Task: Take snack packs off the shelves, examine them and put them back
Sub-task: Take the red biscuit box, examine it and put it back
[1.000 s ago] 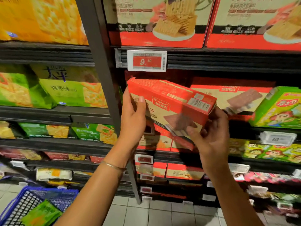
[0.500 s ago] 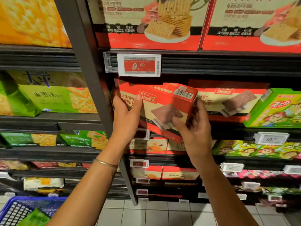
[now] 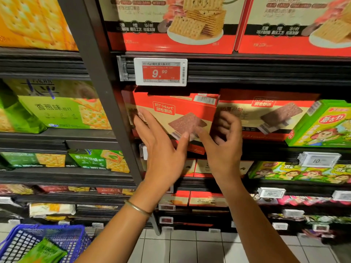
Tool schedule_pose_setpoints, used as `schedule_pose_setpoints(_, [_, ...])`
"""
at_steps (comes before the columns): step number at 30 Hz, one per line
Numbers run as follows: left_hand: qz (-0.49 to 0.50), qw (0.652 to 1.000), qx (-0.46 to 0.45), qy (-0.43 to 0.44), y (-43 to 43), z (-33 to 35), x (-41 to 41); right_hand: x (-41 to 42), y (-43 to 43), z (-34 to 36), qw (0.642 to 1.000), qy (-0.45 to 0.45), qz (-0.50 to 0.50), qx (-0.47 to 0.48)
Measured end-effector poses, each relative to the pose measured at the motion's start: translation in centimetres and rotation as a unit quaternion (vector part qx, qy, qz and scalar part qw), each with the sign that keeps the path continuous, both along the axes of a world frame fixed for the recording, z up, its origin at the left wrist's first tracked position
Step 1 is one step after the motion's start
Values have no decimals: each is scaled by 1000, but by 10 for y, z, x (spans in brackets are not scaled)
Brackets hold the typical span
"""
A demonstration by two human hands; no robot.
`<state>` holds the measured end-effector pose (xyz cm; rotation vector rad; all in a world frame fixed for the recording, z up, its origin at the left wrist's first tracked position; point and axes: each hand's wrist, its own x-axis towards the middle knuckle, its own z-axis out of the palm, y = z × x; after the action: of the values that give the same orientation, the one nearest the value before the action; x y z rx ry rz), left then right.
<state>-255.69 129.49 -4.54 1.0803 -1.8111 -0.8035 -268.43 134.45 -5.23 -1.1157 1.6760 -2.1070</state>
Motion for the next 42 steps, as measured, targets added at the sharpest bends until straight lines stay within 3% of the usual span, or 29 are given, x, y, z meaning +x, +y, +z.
schedule_pose_setpoints(7, [42,998,-47,-30,-3,-15,-1,11,-13,1,997,38,-58,45])
schedule_pose_setpoints(13, [68,993,-89,-40,-8,-15,-10,9,-14,6,994,13,-97,42])
schedule_pose_setpoints(19, [150,976,-123,-93,-12,-20,-23,-3,-12,9,990,39,-124,59])
schedule_pose_setpoints(25, [193,972,-119,-63,-18,-23,-35,-17,-7,0,982,87,-136,94])
schedule_pose_setpoints(33, [195,973,-116,-30,-17,-23,-44,-72,24,-8,983,49,-171,56])
schedule_pose_setpoints(36, [183,966,-181,-22,-1,-19,-57,-93,34,3,981,55,-187,-4])
schedule_pose_setpoints(39, [136,954,-266,-20,11,-6,-75,-115,42,18,977,106,-180,-35])
schedule_pose_setpoints(42, [71,953,-294,-15,14,13,-93,-139,47,30,968,194,-159,16])
